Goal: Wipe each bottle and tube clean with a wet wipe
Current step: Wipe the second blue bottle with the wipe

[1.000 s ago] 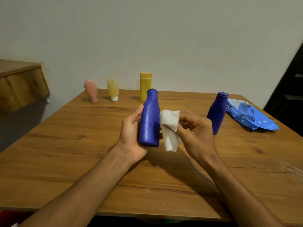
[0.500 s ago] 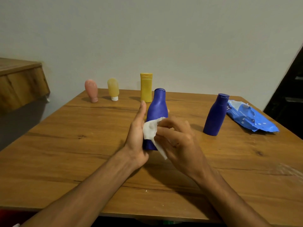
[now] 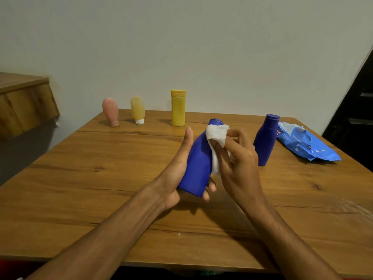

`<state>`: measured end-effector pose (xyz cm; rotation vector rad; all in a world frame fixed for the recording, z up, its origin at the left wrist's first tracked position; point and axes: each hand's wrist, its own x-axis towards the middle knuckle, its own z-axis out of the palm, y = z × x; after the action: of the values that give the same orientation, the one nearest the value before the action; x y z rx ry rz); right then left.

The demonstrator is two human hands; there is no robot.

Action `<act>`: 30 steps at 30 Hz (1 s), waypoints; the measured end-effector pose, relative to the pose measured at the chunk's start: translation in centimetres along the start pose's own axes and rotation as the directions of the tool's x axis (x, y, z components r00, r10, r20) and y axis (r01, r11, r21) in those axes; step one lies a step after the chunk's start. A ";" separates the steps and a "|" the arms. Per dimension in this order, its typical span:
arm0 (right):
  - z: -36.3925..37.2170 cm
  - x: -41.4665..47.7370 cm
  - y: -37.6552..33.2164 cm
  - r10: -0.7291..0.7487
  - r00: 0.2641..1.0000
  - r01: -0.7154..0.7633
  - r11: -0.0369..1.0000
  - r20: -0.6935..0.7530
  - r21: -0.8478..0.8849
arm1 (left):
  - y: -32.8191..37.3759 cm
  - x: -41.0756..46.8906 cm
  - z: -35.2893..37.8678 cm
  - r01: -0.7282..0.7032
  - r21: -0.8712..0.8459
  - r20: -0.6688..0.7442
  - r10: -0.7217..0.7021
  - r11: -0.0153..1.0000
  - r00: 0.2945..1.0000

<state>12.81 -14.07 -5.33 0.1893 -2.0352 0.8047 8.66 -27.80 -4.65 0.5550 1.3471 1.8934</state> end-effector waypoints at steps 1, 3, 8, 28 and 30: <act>0.0 0.0 0.0 0.007 0.999 -0.007 1.000 0.035 -0.012 | -0.1 0.0 0.0 0.001 0.004 -0.009 -0.001 1.000 1.000; 0.2 -0.3 -0.2 -0.027 0.993 0.037 0.996 0.118 -0.083 | -0.1 0.1 0.1 -0.008 0.009 -0.029 0.009 1.000 1.000; 0.2 -0.5 -1.8 -0.157 0.941 0.204 0.970 0.299 -0.133 | -0.2 0.4 -0.2 -0.070 -0.043 -0.137 0.063 0.997 0.988; -2.3 1.0 0.6 0.029 0.961 -0.012 0.998 0.273 -0.063 | 1.8 1.7 -1.5 -0.256 -0.047 -0.307 0.230 0.966 0.924; -2.8 1.4 0.8 0.104 0.970 -0.094 0.994 0.221 -0.056 | 2.3 2.9 -1.4 -0.275 0.103 -0.290 0.293 0.956 0.911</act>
<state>13.62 -11.55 -3.57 0.1592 -2.2880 0.8292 5.12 -26.82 -3.16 0.5288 1.5927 2.2534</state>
